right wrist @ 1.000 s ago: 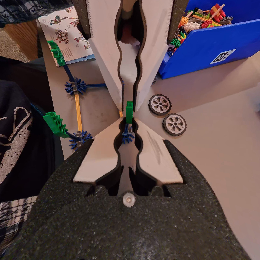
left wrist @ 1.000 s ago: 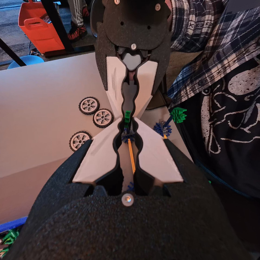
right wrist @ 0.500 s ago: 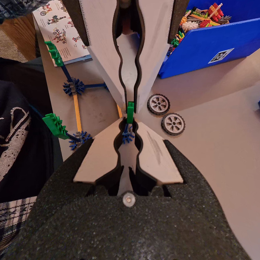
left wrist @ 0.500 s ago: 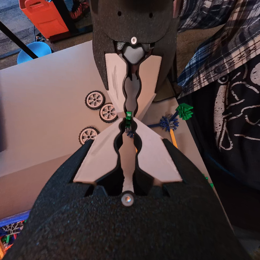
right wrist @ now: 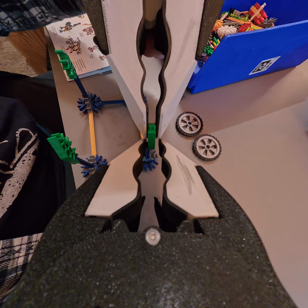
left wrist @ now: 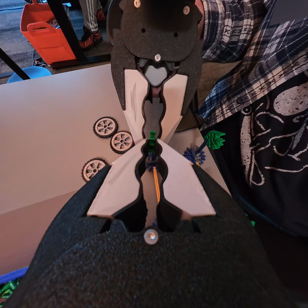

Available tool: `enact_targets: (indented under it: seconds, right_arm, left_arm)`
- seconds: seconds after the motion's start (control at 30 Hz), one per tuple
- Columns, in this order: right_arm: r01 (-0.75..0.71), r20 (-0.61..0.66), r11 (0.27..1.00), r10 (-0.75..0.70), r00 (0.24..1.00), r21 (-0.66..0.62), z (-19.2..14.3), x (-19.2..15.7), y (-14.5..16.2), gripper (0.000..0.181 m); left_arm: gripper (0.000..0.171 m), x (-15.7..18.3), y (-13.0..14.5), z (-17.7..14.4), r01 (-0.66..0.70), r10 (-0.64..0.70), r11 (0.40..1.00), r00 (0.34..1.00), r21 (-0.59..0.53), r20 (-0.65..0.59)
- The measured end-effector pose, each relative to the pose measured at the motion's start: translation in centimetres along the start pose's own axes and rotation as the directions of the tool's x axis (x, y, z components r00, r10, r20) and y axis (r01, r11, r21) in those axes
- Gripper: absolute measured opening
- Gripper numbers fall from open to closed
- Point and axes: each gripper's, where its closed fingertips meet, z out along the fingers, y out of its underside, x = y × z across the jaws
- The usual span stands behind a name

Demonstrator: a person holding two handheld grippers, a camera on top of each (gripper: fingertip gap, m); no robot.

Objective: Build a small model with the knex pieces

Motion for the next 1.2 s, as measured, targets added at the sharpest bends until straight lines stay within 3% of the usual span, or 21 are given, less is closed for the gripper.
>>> enact_targets:
  seconds: [0.87, 1.2]
  right_arm:
    - [0.028, 0.017, 0.999, -0.029, 0.999, 0.018, 0.3, -0.3, -0.8, 0.004]
    - [-0.008, 0.056, 0.999, 0.006, 0.998, 0.041, 0.4, 0.1, -1.5, 0.014]
  left_arm:
    - [0.005, 0.3, -0.3, -0.7, -0.021, 0.021, 0.998, 1.0, 0.053, 0.009]
    - [0.004, -0.3, 0.3, -1.3, -0.002, -0.001, 0.998, 0.999, 0.067, 0.039]
